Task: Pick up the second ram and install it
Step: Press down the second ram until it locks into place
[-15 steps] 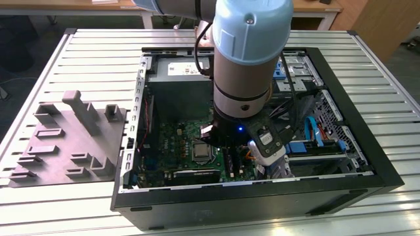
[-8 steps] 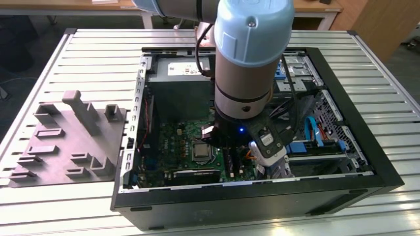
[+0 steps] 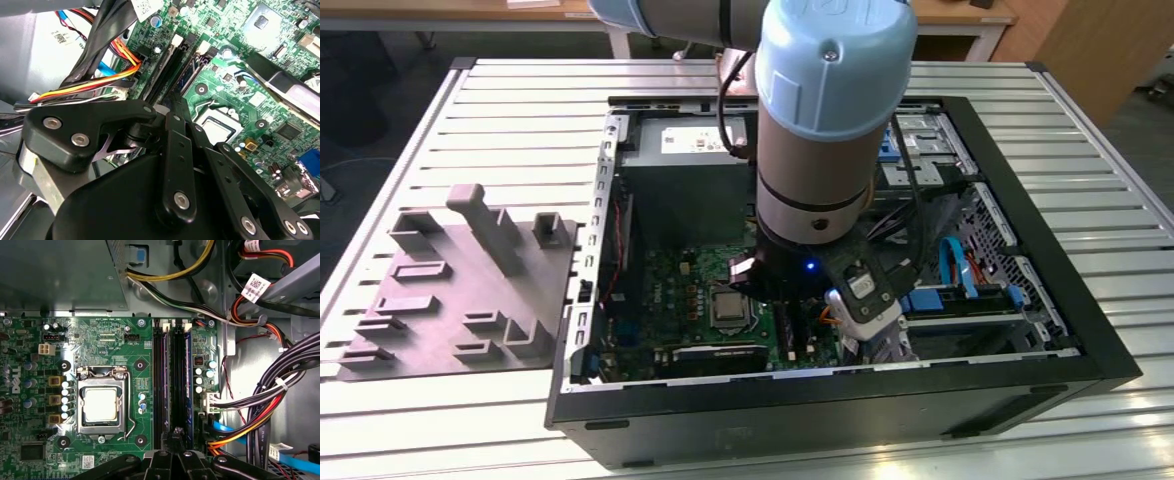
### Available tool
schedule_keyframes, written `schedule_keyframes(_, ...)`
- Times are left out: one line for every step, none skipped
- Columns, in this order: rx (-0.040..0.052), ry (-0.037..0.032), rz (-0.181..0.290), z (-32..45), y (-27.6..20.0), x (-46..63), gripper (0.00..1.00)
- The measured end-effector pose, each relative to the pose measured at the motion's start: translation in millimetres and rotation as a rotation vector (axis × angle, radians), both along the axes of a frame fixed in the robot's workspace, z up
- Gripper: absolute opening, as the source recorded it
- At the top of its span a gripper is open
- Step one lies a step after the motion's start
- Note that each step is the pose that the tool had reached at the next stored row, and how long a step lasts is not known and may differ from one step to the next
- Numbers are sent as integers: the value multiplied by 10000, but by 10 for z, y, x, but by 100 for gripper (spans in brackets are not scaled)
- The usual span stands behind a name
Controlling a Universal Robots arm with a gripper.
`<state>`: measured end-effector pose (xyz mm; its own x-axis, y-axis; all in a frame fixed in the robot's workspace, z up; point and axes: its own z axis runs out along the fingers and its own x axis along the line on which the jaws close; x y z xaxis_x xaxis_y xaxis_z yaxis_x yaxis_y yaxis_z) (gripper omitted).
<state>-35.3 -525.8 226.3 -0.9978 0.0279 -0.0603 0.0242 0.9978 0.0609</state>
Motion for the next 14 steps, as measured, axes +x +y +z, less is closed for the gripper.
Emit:
schedule_keyframes(-1,1,0,0,0,0,10)
schedule_keyframes(-1,1,0,0,0,0,10)
schedule_keyframes(-3,1,0,-1,0,0,10)
schedule_keyframes(1,0,0,-8,0,0,10)
schedule_keyframes(1,0,0,-19,0,0,10)
schedule_keyframes(-5,2,0,-26,0,0,10)
schedule_keyframes(-6,2,0,-29,-1,0,10)
schedule_keyframes(-6,2,0,-29,-1,0,10)
schedule_keyframes(-4,1,0,-31,0,0,10)
schedule_keyframes(-1,1,0,-33,0,0,10)
schedule_keyframes(-2,1,0,-34,0,0,10)
schedule_keyframes(-2,1,0,-40,0,0,10)
schedule_keyframes(7,-2,0,-48,1,0,10)
schedule_keyframes(4,-1,0,-48,0,0,10)
